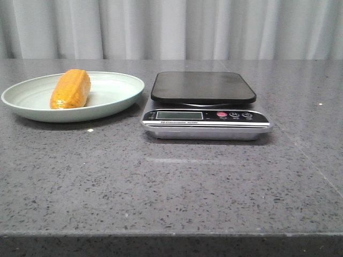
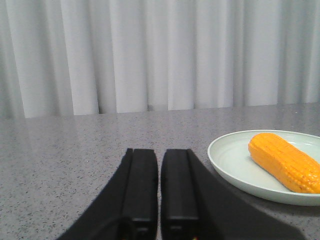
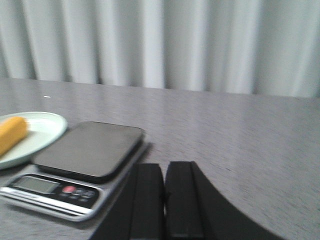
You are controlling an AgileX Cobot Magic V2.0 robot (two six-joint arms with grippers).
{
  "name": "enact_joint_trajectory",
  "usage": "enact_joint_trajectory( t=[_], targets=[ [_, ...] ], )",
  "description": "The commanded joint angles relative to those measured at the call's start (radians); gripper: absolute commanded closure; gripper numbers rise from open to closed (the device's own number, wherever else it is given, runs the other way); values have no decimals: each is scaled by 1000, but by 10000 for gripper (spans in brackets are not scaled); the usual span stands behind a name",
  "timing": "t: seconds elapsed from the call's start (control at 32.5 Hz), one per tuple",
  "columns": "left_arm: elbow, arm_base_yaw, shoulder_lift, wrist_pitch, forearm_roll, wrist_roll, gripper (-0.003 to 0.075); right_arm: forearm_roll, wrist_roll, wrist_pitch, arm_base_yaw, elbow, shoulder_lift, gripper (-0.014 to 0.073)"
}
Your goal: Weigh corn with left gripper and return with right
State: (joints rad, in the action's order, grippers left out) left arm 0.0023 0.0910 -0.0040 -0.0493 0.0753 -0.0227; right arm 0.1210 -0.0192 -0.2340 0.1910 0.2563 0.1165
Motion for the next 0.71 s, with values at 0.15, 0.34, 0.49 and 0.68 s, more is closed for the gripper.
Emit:
enact_joint_trajectory(
  t=[0.15, 0.34, 0.49, 0.68],
  targets=[
    [8, 3, -21, -84, -8, -2, 574, -11, -7, 208, -176, -125, -46, 433],
    [8, 3, -21, -84, -8, -2, 574, -12, -6, 252, -174, -215, -144, 433],
    [8, 3, -21, -84, -8, -2, 574, -12, -2, 303, -174, -257, -143, 433],
    [8, 3, -21, -84, -8, -2, 574, -12, -2, 364, -174, -276, -144, 433]
  ],
)
